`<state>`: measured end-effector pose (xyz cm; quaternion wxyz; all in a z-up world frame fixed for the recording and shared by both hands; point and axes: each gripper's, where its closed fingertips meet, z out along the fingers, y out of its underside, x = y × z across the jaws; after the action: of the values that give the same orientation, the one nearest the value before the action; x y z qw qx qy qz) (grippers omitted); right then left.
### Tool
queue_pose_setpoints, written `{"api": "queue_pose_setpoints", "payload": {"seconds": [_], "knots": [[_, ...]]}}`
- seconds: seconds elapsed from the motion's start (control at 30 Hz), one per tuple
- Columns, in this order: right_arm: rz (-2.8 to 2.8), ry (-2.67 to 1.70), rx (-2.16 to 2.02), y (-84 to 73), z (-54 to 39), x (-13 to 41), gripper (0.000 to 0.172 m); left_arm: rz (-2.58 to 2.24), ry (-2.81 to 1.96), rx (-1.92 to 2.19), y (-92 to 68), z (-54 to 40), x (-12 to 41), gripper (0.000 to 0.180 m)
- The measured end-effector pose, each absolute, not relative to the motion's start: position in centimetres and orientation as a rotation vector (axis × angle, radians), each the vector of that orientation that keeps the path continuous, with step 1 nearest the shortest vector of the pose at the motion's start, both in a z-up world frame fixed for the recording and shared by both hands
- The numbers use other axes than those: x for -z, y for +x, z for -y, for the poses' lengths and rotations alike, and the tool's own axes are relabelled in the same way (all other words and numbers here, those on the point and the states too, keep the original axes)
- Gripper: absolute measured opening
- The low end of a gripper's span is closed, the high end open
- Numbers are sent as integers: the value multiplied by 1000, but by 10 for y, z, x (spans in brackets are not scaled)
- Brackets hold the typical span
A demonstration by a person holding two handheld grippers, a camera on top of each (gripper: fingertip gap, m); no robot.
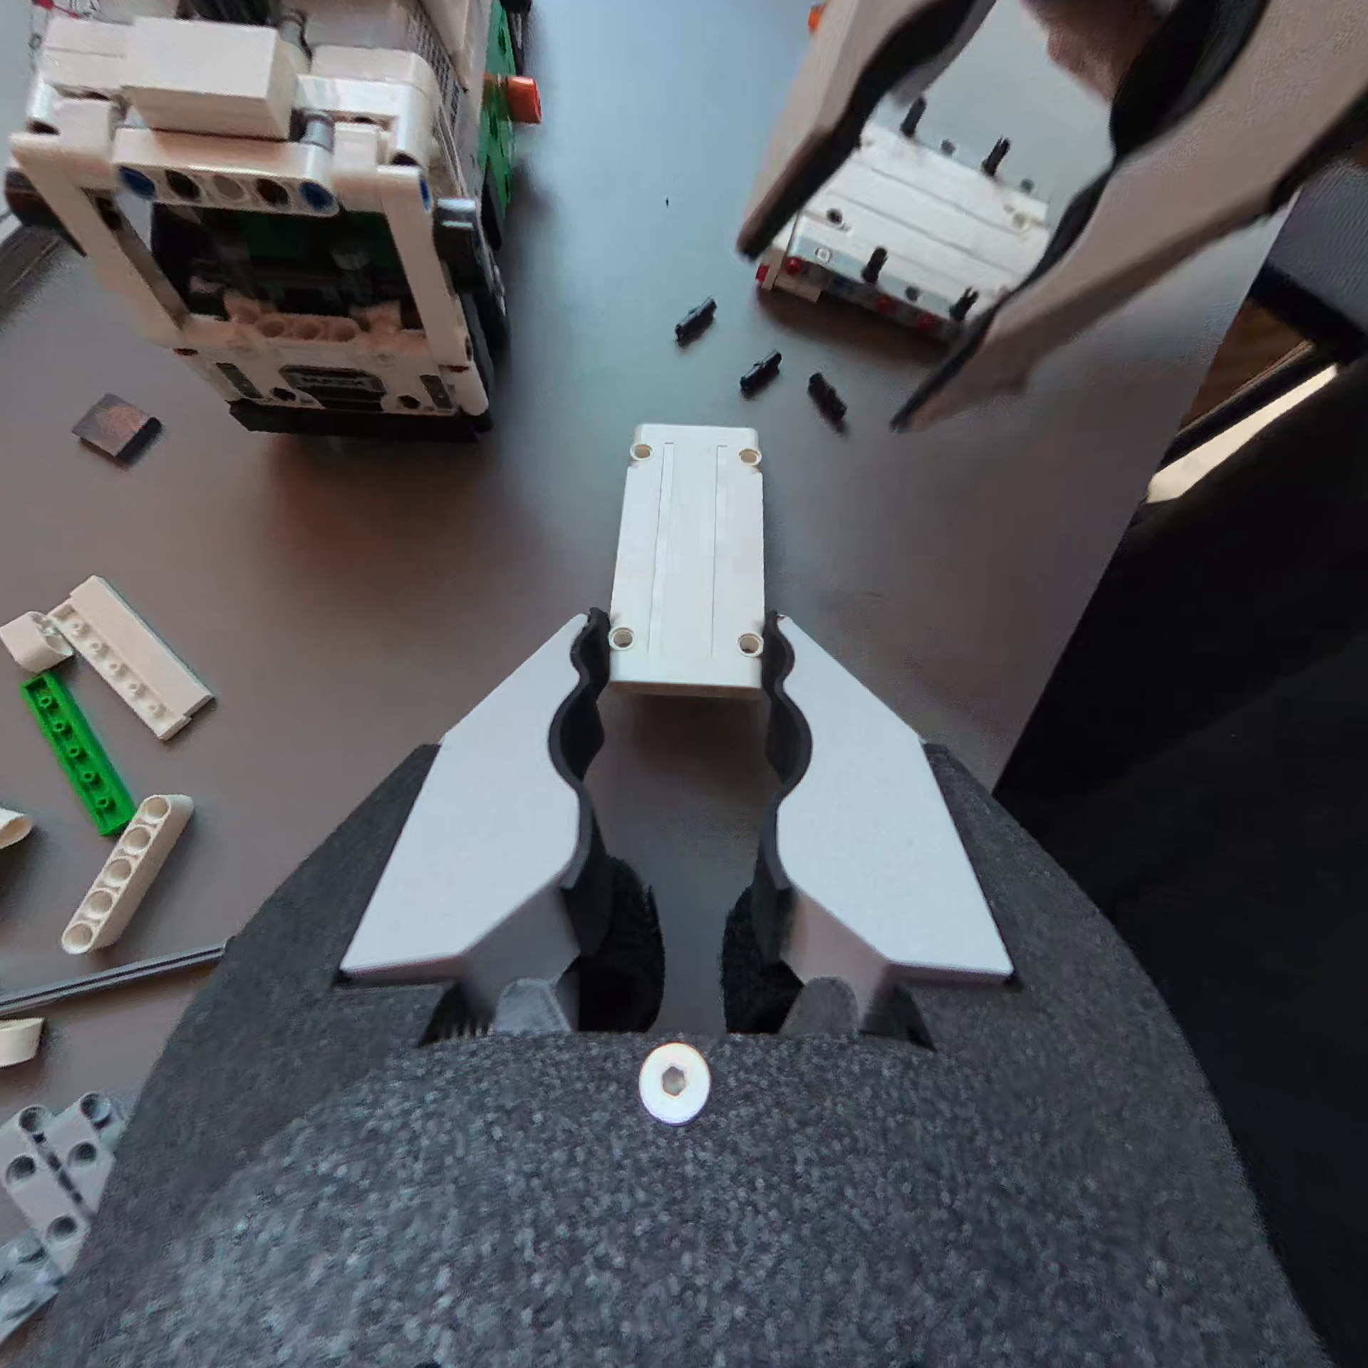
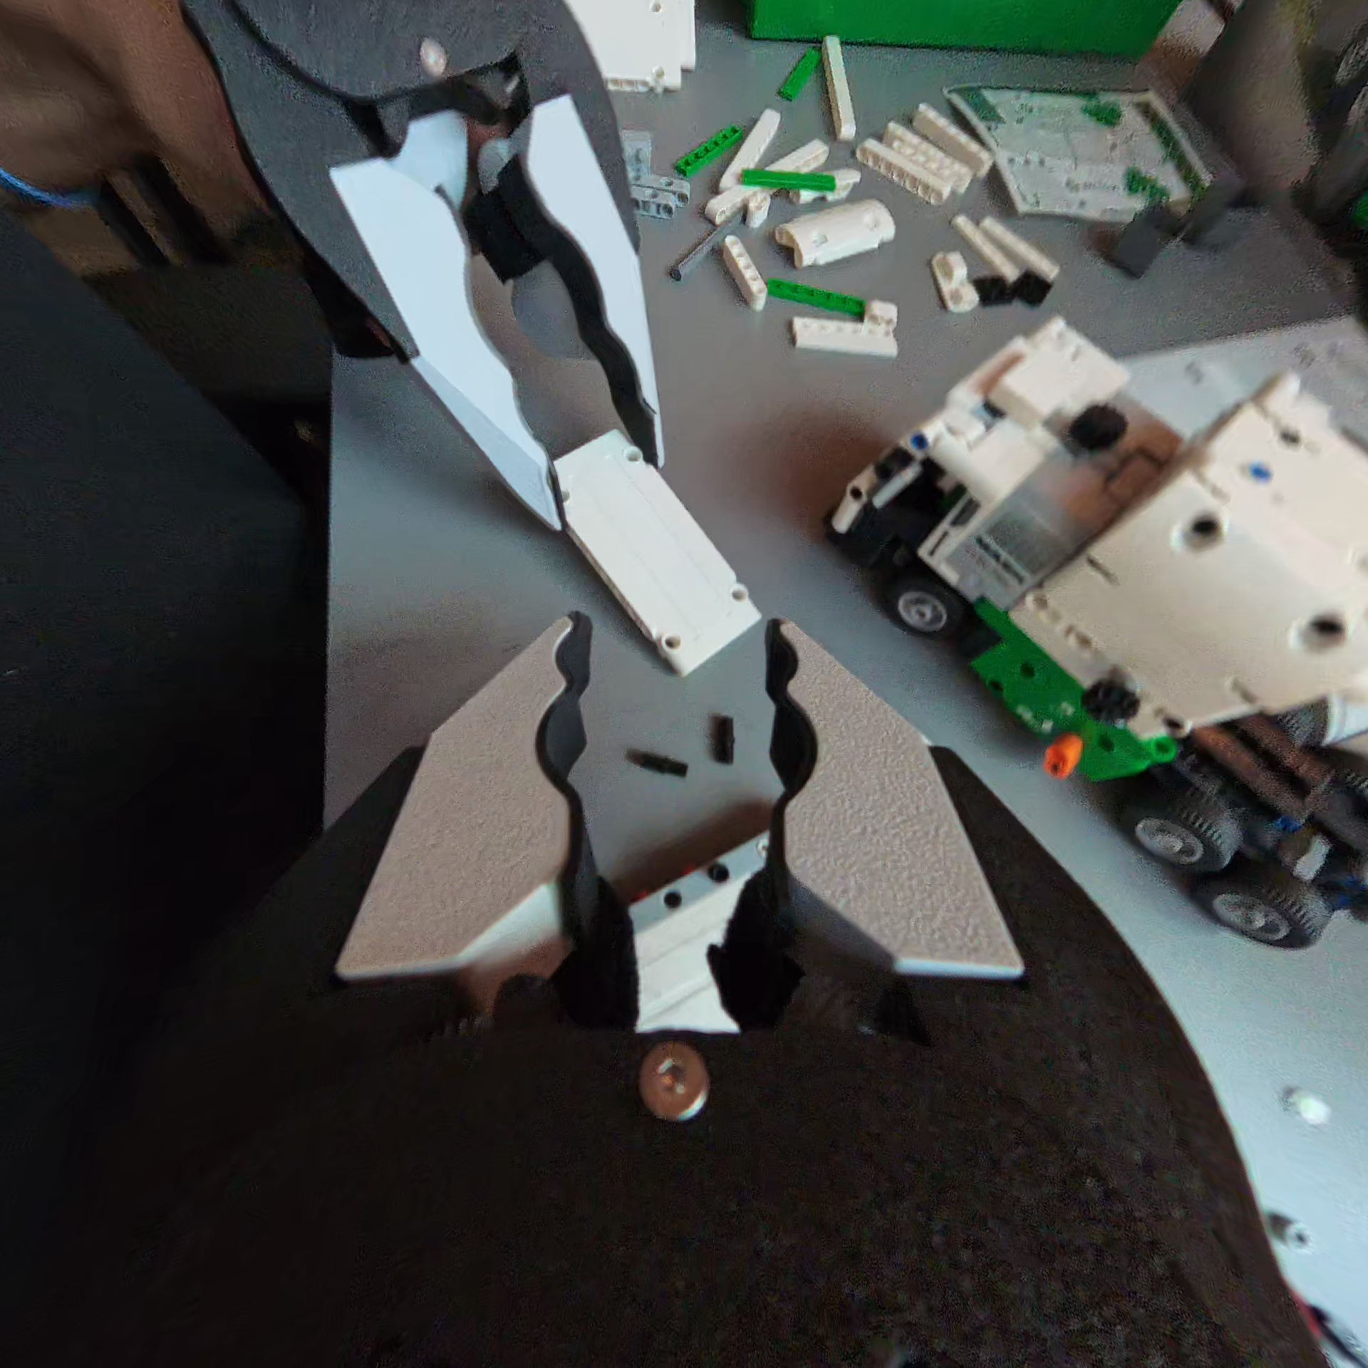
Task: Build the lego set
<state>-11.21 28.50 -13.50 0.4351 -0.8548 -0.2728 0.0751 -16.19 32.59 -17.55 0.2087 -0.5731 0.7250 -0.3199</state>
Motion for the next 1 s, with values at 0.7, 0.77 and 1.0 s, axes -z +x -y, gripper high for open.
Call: {"api": "queue_pose_setpoints", "payload": {"seconds": [0.7, 0.77, 1.0], "knots": [[643, -1697, 3, -151, -304, 96, 6, -1842, -1129, 1273, -155, -306, 92, 30], [646, -1714, -81, -154, -299, 95, 6, -1852, -1011, 1252, -150, -298, 84, 24], [639, -1754, -121, -146, -288, 98, 18, -1966, -827, 1169, -145, -283, 83, 8]]}}
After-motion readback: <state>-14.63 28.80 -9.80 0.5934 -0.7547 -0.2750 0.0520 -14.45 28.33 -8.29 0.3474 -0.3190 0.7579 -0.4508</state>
